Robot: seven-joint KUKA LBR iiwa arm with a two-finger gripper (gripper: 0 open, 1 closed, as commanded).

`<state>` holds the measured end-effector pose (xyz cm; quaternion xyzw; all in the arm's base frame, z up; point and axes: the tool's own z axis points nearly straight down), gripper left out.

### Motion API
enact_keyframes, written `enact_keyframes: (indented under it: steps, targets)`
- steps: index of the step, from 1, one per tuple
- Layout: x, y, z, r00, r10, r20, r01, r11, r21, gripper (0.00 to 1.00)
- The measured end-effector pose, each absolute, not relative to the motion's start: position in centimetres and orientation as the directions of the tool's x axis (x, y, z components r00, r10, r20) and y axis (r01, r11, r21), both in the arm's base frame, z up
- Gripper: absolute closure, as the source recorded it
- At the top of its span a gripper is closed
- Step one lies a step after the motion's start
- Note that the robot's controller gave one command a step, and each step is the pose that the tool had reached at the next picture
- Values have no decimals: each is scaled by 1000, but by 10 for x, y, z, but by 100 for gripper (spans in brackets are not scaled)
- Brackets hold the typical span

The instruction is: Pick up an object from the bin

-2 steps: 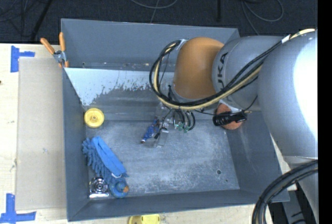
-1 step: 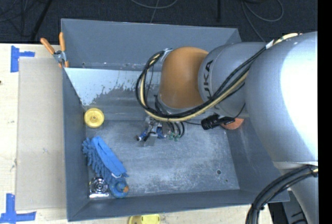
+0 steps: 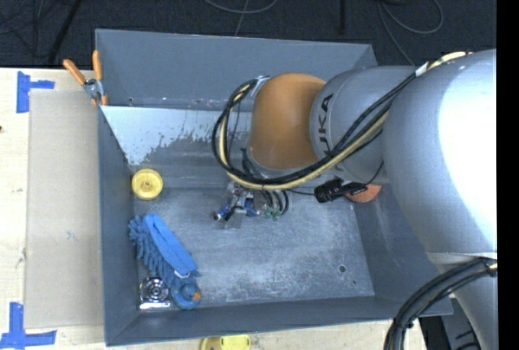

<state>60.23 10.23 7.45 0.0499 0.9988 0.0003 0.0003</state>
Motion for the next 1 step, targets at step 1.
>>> enact_keyframes:
  steps: [1]
  targets:
    - [612,92,200,-993,118,-2,118,993,0,100]
